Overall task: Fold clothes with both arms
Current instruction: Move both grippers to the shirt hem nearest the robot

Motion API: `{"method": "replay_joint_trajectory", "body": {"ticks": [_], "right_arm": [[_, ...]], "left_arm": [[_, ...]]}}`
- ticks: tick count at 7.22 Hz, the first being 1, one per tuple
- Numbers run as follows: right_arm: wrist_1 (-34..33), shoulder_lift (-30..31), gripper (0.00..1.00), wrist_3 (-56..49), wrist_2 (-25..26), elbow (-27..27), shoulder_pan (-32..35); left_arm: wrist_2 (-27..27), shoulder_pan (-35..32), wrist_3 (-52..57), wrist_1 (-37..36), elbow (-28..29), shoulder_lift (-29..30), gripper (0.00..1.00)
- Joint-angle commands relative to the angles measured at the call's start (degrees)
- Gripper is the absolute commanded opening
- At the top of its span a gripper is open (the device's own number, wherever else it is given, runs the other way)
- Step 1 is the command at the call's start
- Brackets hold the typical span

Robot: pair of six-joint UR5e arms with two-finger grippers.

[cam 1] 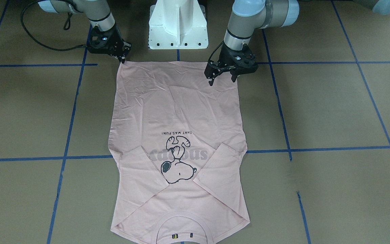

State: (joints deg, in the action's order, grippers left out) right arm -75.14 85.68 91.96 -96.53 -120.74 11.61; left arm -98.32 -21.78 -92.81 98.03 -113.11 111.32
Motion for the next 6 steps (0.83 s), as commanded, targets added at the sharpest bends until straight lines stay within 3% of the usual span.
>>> {"method": "replay_joint_trajectory", "body": {"ticks": [1,6], "right_arm": [[0.08,0.02,0.0,-0.11,-0.94,-1.07,1.13],[0.17,-0.6,0.0,-0.12,-3.05,-1.52,2.97]], "left_arm": [[4.69,6.65,-5.96,-0.47,-1.68,-4.08,1.0],[6.74,10.26,-8.78,-0.47,-1.41,-9.1,1.0]]}}
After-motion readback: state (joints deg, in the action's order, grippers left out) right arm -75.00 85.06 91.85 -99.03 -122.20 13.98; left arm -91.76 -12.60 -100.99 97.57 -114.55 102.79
